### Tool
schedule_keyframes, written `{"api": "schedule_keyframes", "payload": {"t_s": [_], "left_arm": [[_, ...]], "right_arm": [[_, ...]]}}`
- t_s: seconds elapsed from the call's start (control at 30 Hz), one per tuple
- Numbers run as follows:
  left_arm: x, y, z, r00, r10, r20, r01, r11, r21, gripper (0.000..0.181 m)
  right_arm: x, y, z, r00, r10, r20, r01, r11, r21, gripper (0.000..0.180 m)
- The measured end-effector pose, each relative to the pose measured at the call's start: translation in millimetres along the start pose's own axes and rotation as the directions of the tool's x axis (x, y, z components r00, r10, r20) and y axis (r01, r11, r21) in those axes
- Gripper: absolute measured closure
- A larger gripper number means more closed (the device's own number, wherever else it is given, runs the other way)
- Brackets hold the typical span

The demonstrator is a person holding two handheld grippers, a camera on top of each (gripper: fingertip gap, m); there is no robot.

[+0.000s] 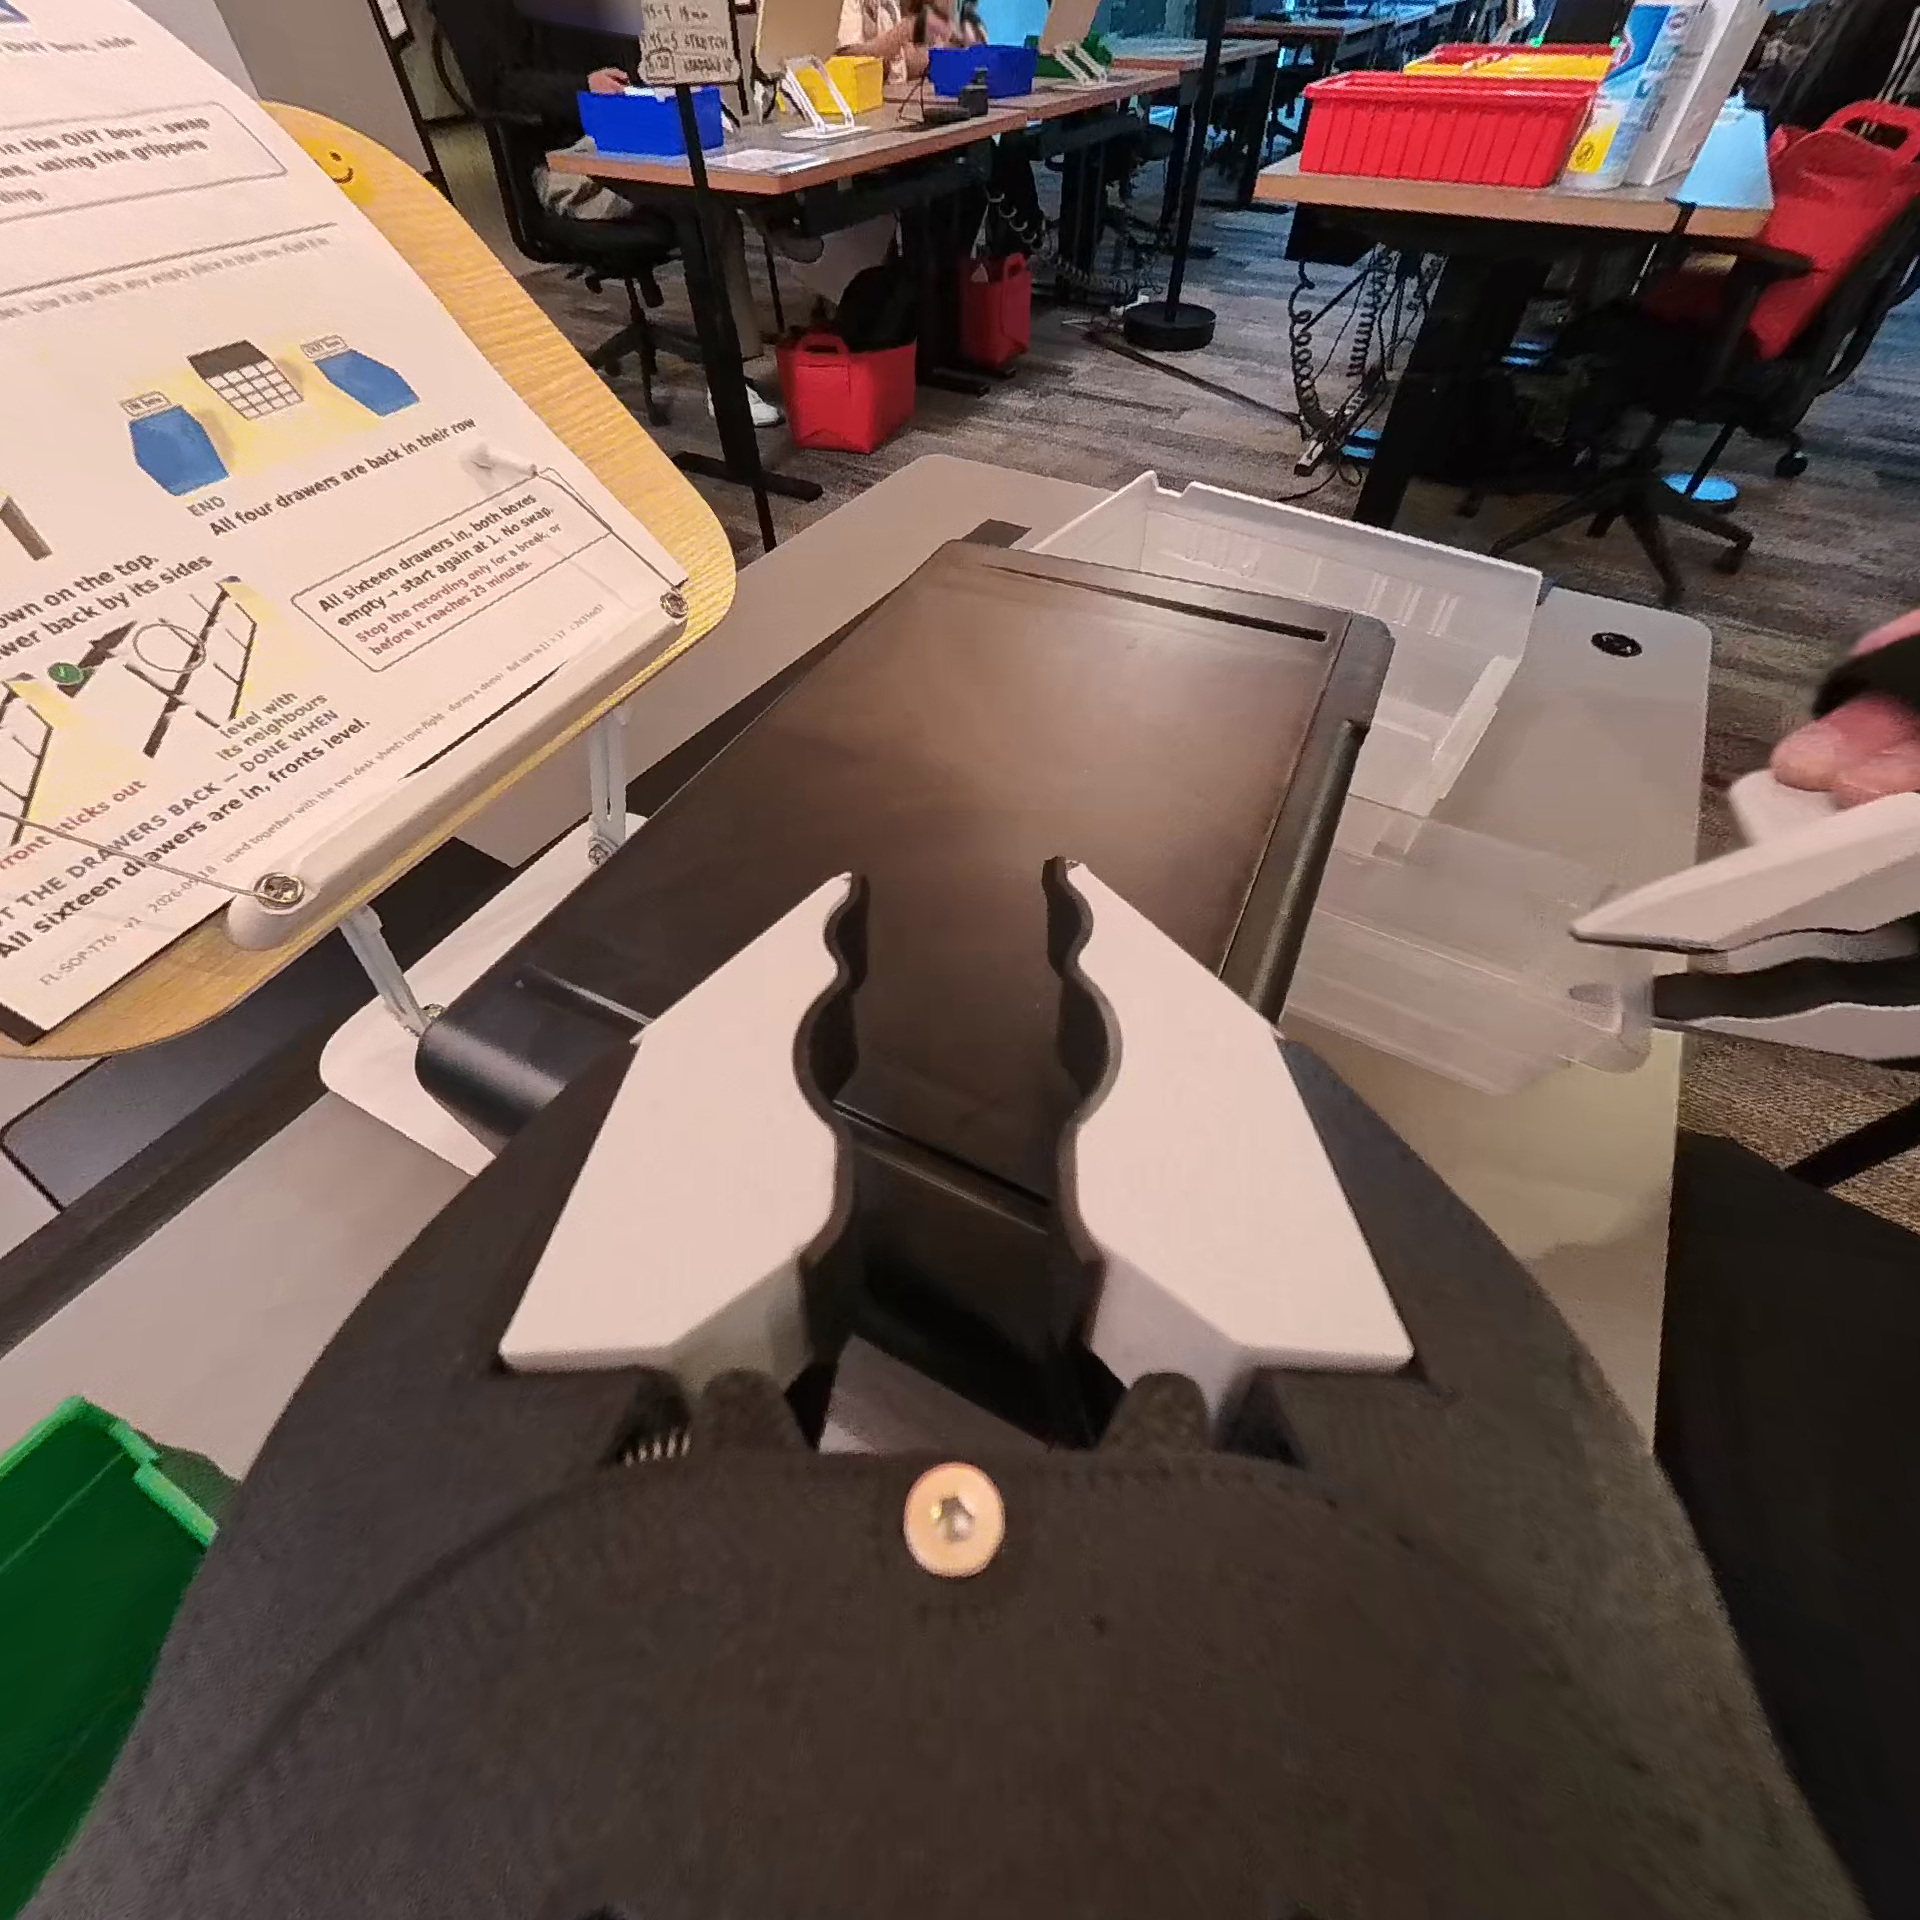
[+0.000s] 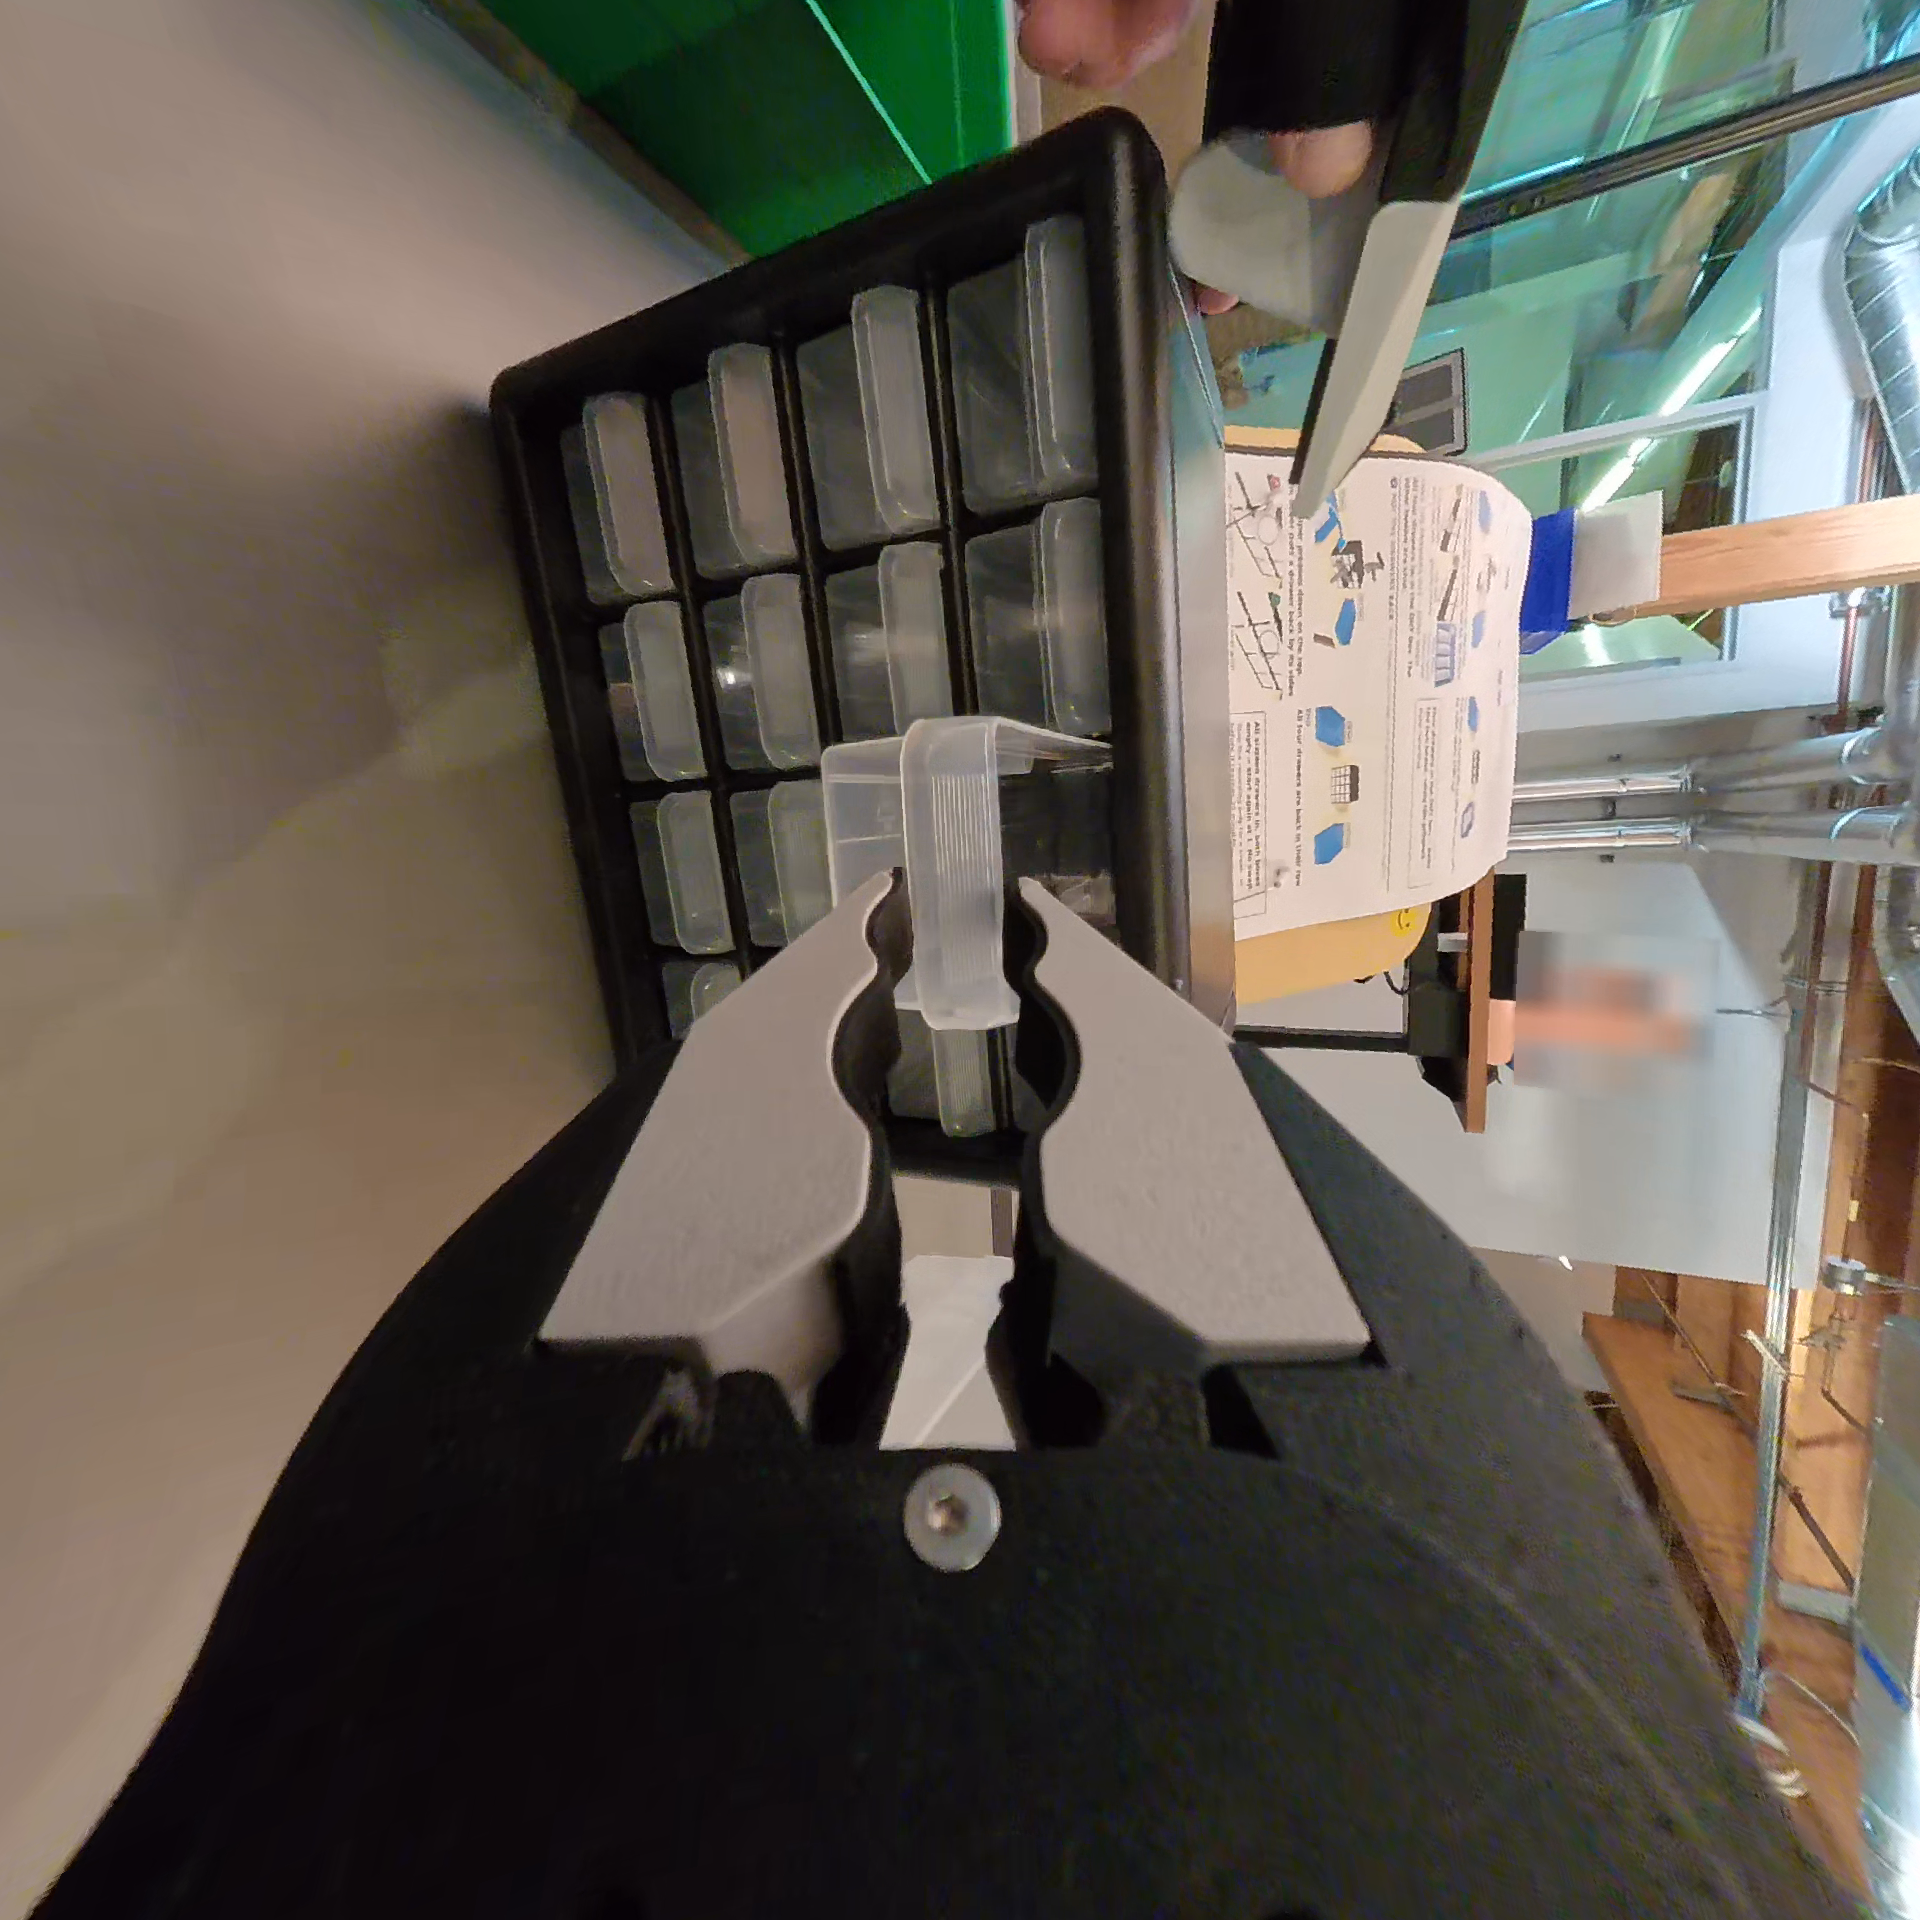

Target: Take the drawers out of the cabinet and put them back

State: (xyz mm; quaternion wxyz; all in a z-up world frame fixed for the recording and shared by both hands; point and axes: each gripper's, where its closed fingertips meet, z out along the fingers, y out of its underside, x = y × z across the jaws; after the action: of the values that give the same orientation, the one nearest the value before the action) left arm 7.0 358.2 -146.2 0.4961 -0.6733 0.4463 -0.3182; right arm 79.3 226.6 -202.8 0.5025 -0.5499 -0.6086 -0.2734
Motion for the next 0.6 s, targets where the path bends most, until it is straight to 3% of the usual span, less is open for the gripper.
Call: {"api": "schedule_keyframes", "payload": {"t_s": [0.6], "left_arm": [[-0.5, -0.5, -0.4, 1.000, -0.011, -0.003, 0.011, 1.000, 0.012, 0.148]], "right_arm": [[-16.9, -21.6, -37.6, 0.999, 0.029, -0.023, -0.027, 0.998, 0.064, 0.165]]}}
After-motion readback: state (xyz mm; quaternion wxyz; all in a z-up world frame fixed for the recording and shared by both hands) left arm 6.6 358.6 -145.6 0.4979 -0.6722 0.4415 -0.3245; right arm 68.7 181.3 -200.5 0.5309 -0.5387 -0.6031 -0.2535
